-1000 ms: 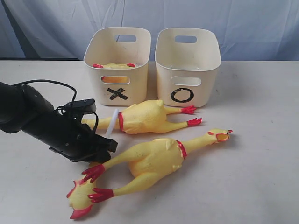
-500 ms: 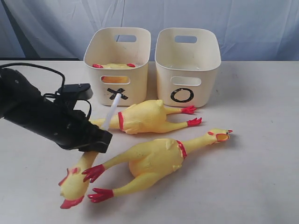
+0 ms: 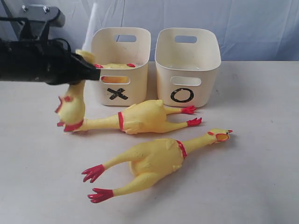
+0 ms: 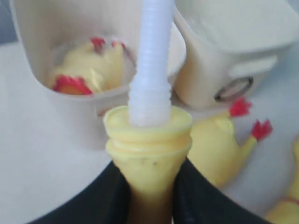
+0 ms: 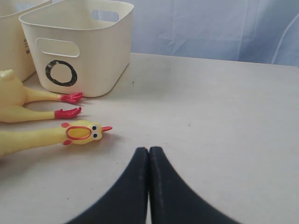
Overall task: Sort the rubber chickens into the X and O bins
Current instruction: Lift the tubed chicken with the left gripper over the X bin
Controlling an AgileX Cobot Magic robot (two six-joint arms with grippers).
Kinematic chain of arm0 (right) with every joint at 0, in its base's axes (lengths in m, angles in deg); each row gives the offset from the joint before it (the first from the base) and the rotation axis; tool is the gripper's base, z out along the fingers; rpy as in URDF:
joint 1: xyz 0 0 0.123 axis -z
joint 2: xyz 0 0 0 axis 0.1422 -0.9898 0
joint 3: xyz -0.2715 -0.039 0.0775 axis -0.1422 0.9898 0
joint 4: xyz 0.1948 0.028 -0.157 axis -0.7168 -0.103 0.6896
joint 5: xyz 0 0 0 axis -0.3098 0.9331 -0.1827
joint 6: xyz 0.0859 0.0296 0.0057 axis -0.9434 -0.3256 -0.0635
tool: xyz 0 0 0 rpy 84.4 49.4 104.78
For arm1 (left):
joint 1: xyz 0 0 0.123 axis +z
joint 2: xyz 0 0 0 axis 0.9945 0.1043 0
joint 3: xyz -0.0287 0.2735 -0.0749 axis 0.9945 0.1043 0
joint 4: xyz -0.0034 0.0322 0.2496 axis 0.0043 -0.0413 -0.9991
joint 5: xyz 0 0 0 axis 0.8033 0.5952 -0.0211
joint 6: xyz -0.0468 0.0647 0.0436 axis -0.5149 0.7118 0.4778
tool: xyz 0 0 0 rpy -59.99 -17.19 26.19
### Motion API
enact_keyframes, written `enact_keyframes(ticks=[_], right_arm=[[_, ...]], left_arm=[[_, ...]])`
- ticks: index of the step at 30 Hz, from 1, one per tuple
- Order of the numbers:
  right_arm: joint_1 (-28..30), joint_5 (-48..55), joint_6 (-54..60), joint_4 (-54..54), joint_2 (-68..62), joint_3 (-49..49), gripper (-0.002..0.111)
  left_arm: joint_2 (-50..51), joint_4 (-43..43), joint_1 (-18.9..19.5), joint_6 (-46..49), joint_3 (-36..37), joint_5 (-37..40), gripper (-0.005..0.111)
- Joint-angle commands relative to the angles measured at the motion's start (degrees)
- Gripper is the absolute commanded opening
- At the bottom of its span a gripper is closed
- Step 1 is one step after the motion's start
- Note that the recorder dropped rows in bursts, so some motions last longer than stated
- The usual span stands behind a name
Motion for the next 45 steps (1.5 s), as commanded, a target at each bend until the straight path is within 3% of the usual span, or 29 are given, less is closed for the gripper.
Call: enact_keyframes(ticks=[1, 7, 10, 13, 17, 19, 28, 32, 40, 45], right_arm=[[-0.27, -0.72, 0.19, 0.44, 0.33, 0.11, -0.001], [-0.27, -0.72, 0.19, 0.44, 0.33, 0.11, -0.001], [-0.27, -0.72, 0.19, 0.44, 0.33, 0.11, -0.001], [-0.27, -0.72, 0.19, 0.44, 0.33, 0.11, -0.001], [-0.27, -0.72, 0.19, 0.44, 0.33, 0.11, -0.001], [-0.27, -0.72, 0.19, 0.44, 0.33, 0.11, -0.001], [-0.27, -0.72, 0.19, 0.44, 0.33, 0.11, -0.001], [-0.27, -0.72, 0.19, 0.44, 0.33, 0.11, -0.001], [-0.27, -0.72, 0.19, 0.44, 0.33, 0.11, -0.001], [-0.27, -0.72, 0.19, 0.44, 0.33, 0.11, -0.001]], left_arm=[[-0.58, -0.01, -0.32, -0.08, -1.8, -14.46, 0.0], [-0.01, -1.2, -0.32, -0.43, -2.33, -28.79, 0.0], [1.67, -7.91, -0.32, -6.27, -3.0, -31.86, 0.0], [3.95, -21.8, -0.32, -19.05, -3.38, -37.18, 0.0], [7.98, -43.41, -0.32, -35.82, -3.54, -52.37, 0.0], [10.42, -47.07, -0.21, -37.44, -4.55, -56.41, 0.0], [18.58, -48.08, -0.21, -37.56, -11.09, -54.2, 0.0], [21.39, -53.01, 0.2, -38.32, -14.18, -52.13, 0.0], [26.66, -62.06, 3.61, -49.03, -19.1, -49.2, 0.0], [30.24, -76.16, 5.9, -62.7, -22.88, -49.2, 0.0]])
